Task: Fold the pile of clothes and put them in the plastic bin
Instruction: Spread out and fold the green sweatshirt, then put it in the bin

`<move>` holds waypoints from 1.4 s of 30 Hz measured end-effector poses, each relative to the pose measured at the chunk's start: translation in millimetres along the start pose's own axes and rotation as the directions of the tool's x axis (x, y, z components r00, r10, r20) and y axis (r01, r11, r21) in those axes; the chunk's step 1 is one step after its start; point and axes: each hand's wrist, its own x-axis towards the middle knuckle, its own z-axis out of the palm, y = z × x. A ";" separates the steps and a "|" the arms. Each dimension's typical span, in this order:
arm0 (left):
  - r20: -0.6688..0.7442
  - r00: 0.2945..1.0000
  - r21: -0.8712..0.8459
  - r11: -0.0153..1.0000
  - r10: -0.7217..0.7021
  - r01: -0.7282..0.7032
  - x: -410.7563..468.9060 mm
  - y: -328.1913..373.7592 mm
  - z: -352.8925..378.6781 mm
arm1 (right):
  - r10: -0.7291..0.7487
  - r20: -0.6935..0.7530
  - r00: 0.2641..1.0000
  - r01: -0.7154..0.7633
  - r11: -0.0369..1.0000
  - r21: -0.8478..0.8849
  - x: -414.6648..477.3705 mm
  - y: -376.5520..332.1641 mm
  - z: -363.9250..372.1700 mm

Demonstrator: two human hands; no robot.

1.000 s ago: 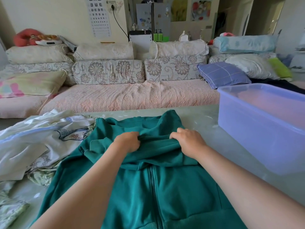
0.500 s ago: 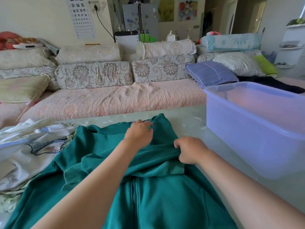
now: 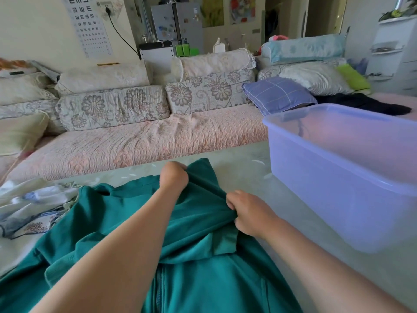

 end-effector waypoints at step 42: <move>0.342 0.853 0.567 0.637 0.395 -0.522 -36.5 -58.0 -34.1 | 0.170 0.376 0.911 -0.042 0.944 -0.326 -13.6 -41.0 -26.1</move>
